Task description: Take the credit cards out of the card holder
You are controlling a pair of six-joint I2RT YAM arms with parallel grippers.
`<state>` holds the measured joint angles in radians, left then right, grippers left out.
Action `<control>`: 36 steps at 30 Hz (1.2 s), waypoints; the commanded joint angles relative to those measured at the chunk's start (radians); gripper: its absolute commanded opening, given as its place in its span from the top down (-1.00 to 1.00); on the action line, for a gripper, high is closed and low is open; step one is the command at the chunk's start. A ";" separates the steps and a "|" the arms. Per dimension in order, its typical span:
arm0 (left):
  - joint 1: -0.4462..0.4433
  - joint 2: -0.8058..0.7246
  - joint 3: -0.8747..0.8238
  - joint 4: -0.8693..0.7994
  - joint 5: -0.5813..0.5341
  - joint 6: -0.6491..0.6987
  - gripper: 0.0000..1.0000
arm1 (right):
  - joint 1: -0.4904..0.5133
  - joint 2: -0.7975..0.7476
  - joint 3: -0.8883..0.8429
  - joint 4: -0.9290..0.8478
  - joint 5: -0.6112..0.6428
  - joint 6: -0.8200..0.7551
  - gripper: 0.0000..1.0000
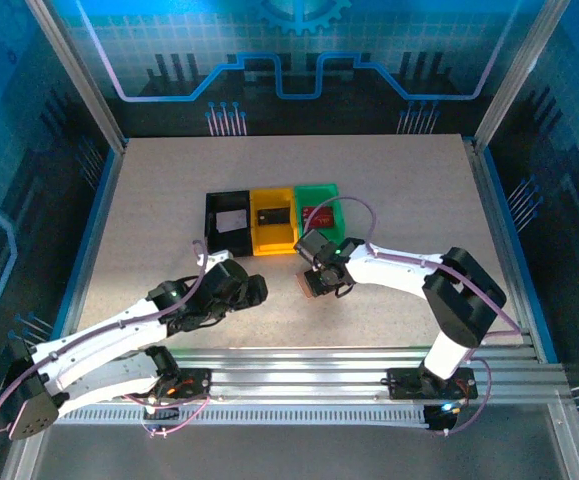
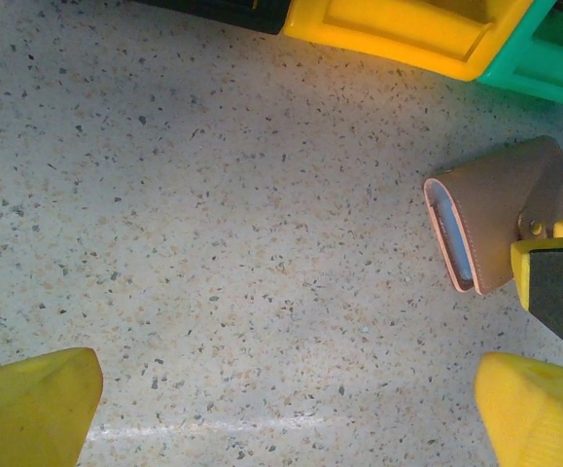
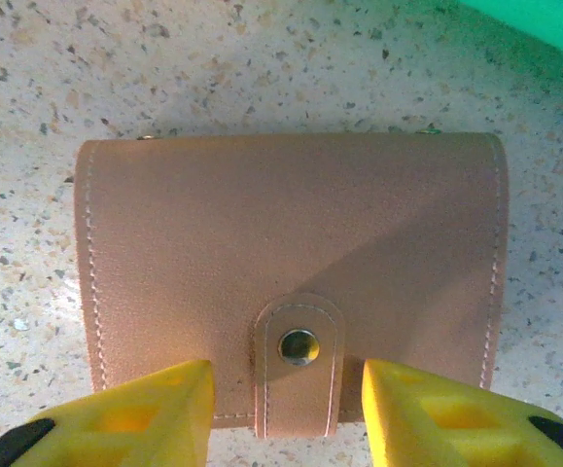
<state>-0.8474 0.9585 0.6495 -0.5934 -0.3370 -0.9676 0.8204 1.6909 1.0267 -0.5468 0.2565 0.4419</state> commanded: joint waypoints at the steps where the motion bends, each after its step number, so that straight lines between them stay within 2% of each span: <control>1: -0.014 0.023 0.010 0.015 -0.021 -0.008 -0.98 | -0.020 0.025 0.005 0.009 0.003 -0.010 0.16; 6: -0.033 0.062 0.032 0.026 -0.027 -0.004 -0.98 | -0.032 0.054 -0.002 0.025 -0.005 -0.013 0.26; 13: -0.054 0.105 0.058 0.039 -0.034 -0.003 -0.98 | -0.033 0.045 -0.035 0.047 -0.041 -0.026 0.66; 21: -0.065 0.109 0.050 0.066 -0.024 -0.035 -0.98 | 0.007 -0.048 -0.107 0.087 -0.114 -0.069 1.00; 27: -0.082 0.100 0.055 0.066 -0.020 -0.073 -0.98 | 0.061 -0.146 -0.171 0.121 -0.111 -0.121 1.00; 36: -0.108 0.064 0.049 0.060 -0.017 -0.134 -0.98 | 0.060 -0.368 -0.244 0.180 -0.204 -0.194 1.00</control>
<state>-0.9443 1.0454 0.6811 -0.5335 -0.3477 -1.0634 0.8761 1.3773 0.7929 -0.4053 0.1051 0.2928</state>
